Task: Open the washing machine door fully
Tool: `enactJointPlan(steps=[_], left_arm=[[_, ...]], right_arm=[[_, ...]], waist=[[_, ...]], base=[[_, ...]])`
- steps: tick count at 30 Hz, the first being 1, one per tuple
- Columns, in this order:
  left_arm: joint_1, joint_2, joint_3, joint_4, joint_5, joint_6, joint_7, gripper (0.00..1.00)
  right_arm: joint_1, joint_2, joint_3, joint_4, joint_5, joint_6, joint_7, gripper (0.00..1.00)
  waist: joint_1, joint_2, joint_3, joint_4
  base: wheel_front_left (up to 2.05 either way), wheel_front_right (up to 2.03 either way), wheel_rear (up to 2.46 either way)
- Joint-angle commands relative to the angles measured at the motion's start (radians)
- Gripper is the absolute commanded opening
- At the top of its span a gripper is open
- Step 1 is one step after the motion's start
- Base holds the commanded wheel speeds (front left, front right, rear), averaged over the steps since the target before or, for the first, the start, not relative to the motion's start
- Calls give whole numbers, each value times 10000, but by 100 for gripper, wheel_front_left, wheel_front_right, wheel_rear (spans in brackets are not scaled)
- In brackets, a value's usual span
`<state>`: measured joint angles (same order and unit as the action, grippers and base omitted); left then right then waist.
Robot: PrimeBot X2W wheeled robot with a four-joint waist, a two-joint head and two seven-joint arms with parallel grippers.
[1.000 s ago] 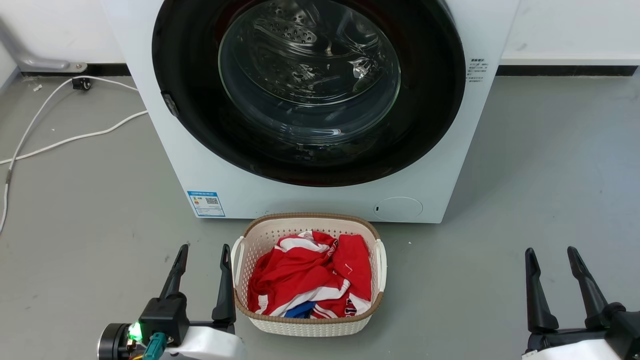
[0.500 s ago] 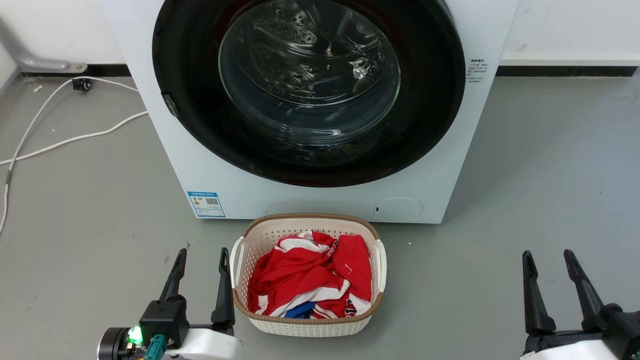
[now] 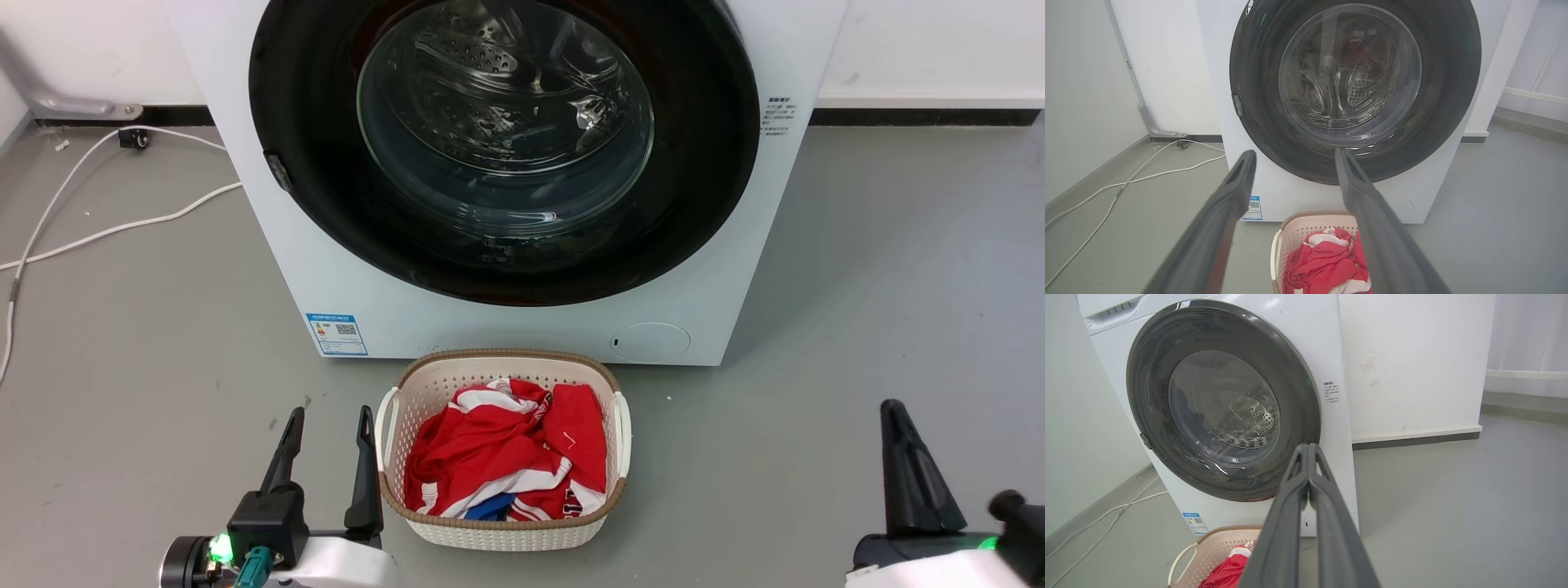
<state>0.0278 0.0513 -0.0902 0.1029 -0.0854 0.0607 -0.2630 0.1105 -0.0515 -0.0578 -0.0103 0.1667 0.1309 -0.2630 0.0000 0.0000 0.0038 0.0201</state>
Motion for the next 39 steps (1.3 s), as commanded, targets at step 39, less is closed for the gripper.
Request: enactJointPlan(steps=[39], left_arm=[[58, -17, 88, -114, 5, 81, -28, 100]], right_arm=[[408, -16, -235, -509, 15495, 0, 3530, 0]], waist=[[0, 0, 95, -78]], base=[[0, 0, 0]])
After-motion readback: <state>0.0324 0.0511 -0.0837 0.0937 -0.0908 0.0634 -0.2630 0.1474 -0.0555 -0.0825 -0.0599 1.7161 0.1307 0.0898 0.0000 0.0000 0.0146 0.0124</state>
